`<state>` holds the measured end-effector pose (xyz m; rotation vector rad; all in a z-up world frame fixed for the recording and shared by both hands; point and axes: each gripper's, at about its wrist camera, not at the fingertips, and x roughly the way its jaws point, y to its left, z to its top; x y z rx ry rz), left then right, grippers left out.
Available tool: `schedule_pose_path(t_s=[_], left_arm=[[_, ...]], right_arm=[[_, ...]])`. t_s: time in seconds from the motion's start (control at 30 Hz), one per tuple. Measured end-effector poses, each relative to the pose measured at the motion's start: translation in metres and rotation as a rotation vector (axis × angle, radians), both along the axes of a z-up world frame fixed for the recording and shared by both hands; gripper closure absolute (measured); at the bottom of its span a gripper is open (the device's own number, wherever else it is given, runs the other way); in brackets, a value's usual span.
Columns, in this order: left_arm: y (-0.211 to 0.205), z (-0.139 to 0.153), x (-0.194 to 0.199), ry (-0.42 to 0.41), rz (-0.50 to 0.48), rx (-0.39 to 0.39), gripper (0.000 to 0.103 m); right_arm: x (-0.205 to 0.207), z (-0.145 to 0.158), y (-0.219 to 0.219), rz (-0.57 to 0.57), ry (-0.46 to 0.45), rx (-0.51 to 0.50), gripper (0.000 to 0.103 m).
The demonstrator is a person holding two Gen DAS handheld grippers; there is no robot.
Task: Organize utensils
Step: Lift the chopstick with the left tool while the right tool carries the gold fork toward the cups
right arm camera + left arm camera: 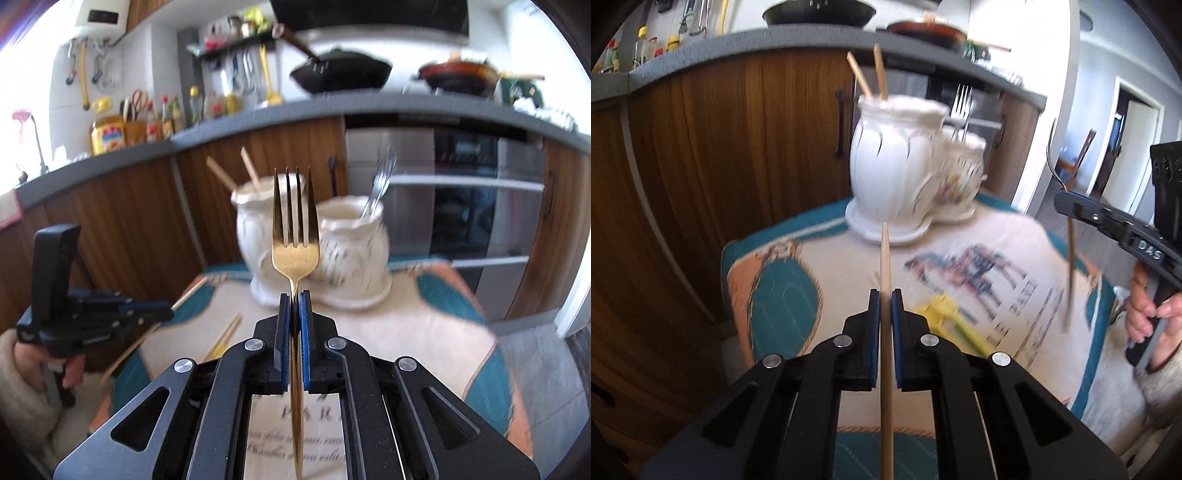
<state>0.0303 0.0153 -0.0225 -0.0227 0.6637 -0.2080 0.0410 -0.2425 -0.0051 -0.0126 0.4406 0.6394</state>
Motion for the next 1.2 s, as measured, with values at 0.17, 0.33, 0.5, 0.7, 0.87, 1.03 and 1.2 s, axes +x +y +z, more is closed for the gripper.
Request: schedule_pose_path(t_s=[0.17,0.33,0.5,0.7,0.87,1.03,1.2], left_arm=[[-0.008,0.015,-0.003,-0.084,-0.021,-0.018,0.097],[-0.013,0.03,0.002,-0.166,-0.037,-0.032,0.097],[-0.018,0.054,0.015,-0.24,-0.062,-0.076,0.097],[-0.031,0.1,0.046,-0.365,-0.077,-0.121,0.097],[-0.041,0.138,0.075,-0.476,-0.076,-0.16,0.097],[-0.046,0.16,0.1,-0.589,-0.02,-0.164,0.097],[-0.047,0.159,0.122,-0.647,0.042,-0.152,0.097]], right_arm=[[0.007,0.011,0.004,-0.055,-0.095,0.054,0.097],[0.014,0.026,0.008,-0.076,-0.161,0.077,0.097],[0.023,0.055,0.008,-0.089,-0.225,0.116,0.097],[0.047,0.089,0.006,-0.097,-0.279,0.208,0.097],[0.078,0.107,0.013,-0.136,-0.318,0.232,0.097],[0.104,0.107,0.017,-0.193,-0.328,0.242,0.097],[0.118,0.091,0.015,-0.237,-0.317,0.256,0.097]])
